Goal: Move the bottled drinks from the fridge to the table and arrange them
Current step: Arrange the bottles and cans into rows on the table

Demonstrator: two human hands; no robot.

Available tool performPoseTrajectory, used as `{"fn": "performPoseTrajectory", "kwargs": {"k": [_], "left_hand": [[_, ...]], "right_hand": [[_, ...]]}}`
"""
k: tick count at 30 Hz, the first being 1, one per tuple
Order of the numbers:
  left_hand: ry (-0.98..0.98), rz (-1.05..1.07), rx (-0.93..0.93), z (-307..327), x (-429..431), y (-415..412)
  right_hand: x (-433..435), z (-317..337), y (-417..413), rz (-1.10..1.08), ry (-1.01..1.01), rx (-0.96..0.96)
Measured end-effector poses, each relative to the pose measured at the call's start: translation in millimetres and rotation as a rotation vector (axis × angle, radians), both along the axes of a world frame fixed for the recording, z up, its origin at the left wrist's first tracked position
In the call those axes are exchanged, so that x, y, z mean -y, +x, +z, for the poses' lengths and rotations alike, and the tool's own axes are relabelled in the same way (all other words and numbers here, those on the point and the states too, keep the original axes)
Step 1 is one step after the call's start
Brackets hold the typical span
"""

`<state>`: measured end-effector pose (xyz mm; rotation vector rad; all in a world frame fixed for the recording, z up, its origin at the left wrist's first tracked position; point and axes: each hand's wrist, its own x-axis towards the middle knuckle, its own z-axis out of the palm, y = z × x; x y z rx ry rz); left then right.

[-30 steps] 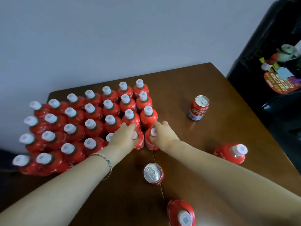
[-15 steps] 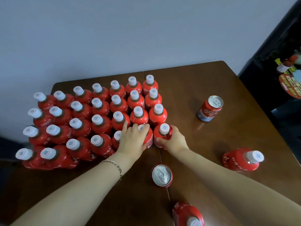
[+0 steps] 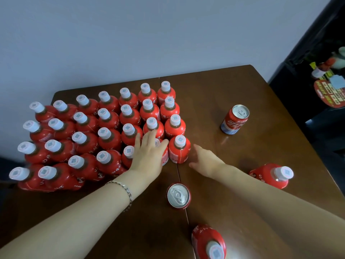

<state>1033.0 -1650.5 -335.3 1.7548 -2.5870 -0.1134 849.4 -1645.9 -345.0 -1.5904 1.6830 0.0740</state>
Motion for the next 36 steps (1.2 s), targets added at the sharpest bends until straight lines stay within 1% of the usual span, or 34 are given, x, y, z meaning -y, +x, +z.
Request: {"fn": "performPoseTrajectory", "kwargs": {"k": [1, 2, 3, 4, 5, 6, 8, 10, 12, 14, 17, 19, 21, 23, 25, 27, 31, 33, 36], "left_hand": [[-0.023, -0.041, -0.059, 8.4, -5.6, -6.1], [0.022, -0.097, -0.108, 18.2, -12.9, -12.6], [0.171, -0.125, -0.14, 27.1, -21.3, -19.4], [0.379, -0.105, -0.147, 32.6, -27.7, -25.2], [0.576, -0.07, -0.073, 34.2, -33.4, -31.5], [0.686, -0.068, 0.05, 33.3, -39.7, -38.4], [0.746, -0.101, 0.262, 24.7, -47.2, -47.8], [0.732, -0.087, 0.342, 16.6, -53.9, -56.2], [0.697, -0.062, 0.343, 14.7, -55.7, -64.9], [0.662, -0.068, 0.326, 16.7, -53.5, -71.7], [0.62, -0.075, 0.22, 27.5, -42.7, -80.6], [0.542, -0.08, 0.106, 38.8, -31.2, -90.1], [0.442, -0.065, -0.02, 47.7, -16.5, -101.3], [0.354, -0.041, -0.126, 52.2, -0.5, -112.4], [0.283, -0.008, -0.188, 52.7, 22.7, -125.0], [0.215, 0.023, -0.207, 50.6, 47.1, -133.4], [0.082, 0.04, -0.142, 39.3, 97.1, -138.9], [0.041, 0.04, -0.078, 33.5, 118.7, -137.7], [0.062, 0.059, 0.01, 24.9, 143.0, -131.8]], "right_hand": [[-3.9, 1.5, -6.3, 0.006, -0.002, -0.004], [-7.8, 2.1, -12.8, 0.014, 0.0, -0.003], [-11.9, 2.6, -20.1, 0.02, 0.011, -0.001], [-14.8, 2.9, -26.6, 0.02, 0.03, -0.001], [-17.5, 3.5, -33.2, 0.014, 0.049, -0.003], [-20.5, 5.1, -40.2, 0.006, 0.059, -0.006], [-23.1, 6.7, -49.8, -0.022, 0.055, -0.007], [-27.2, 7.6, -56.6, -0.059, 0.041, 0.004], [-31.0, 6.5, -61.6, -0.103, 0.003, 0.006], [-31.4, 6.6, -69.0, -0.165, -0.133, -0.018], [-17.3, 14.3, -85.6, -0.254, -0.436, -0.056], [4.3, 24.2, -101.0, -0.296, -0.501, -0.091], [32.4, 30.8, -115.3, -0.325, -0.439, -0.144], [58.7, 31.4, -125.9, -0.373, -0.313, -0.131], [82.7, 24.8, -134.3, -0.412, -0.172, -0.07], [96.0, 13.9, -137.1, -0.407, -0.103, -0.054], [114.9, 0.3, -137.3, -0.429, -0.211, -0.134], [126.9, 0.0, -133.8, -0.421, -0.248, -0.093], [151.2, 1.1, -121.0, -0.396, -0.296, -0.01]]}}
